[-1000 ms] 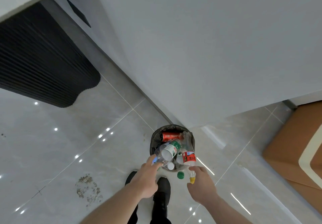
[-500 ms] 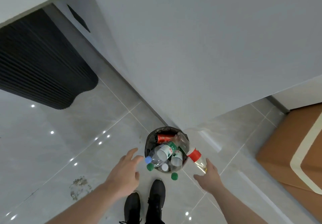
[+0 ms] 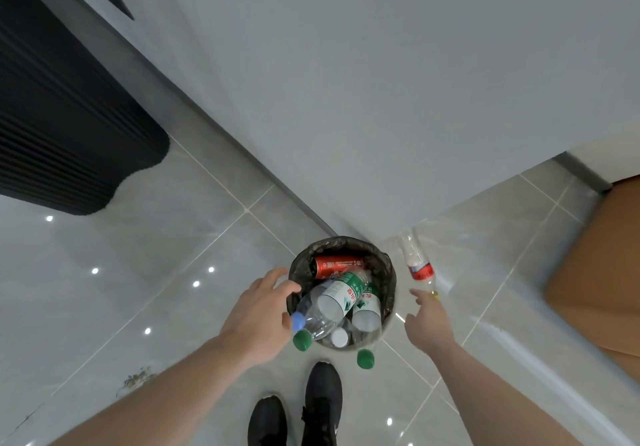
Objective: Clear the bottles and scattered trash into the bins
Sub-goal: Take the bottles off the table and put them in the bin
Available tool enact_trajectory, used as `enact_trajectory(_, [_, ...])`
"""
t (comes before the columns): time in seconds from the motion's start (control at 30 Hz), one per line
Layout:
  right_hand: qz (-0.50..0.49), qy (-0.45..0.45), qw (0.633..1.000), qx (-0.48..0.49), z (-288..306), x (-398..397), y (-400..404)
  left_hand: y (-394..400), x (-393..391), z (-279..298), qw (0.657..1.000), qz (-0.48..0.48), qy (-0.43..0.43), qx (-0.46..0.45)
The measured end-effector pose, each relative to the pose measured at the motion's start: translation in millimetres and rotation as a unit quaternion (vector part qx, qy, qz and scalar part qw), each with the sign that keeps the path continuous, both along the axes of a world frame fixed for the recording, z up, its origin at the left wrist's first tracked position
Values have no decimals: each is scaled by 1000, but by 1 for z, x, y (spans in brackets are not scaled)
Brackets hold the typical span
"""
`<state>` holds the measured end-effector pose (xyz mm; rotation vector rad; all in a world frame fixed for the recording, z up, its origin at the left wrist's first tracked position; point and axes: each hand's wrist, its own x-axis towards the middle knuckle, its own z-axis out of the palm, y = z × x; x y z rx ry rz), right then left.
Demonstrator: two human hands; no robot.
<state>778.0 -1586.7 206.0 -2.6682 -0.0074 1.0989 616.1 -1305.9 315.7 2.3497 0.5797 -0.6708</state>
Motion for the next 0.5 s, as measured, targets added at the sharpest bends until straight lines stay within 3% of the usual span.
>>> enact_trajectory(0.3, [1, -13, 997, -81, 4, 35, -77, -26, 33, -14, 999, 5, -51, 10])
enact_trajectory(0.5, [-8, -20, 998, -60, -87, 126, -88, 12, 77, -86, 989, 82, -101, 70])
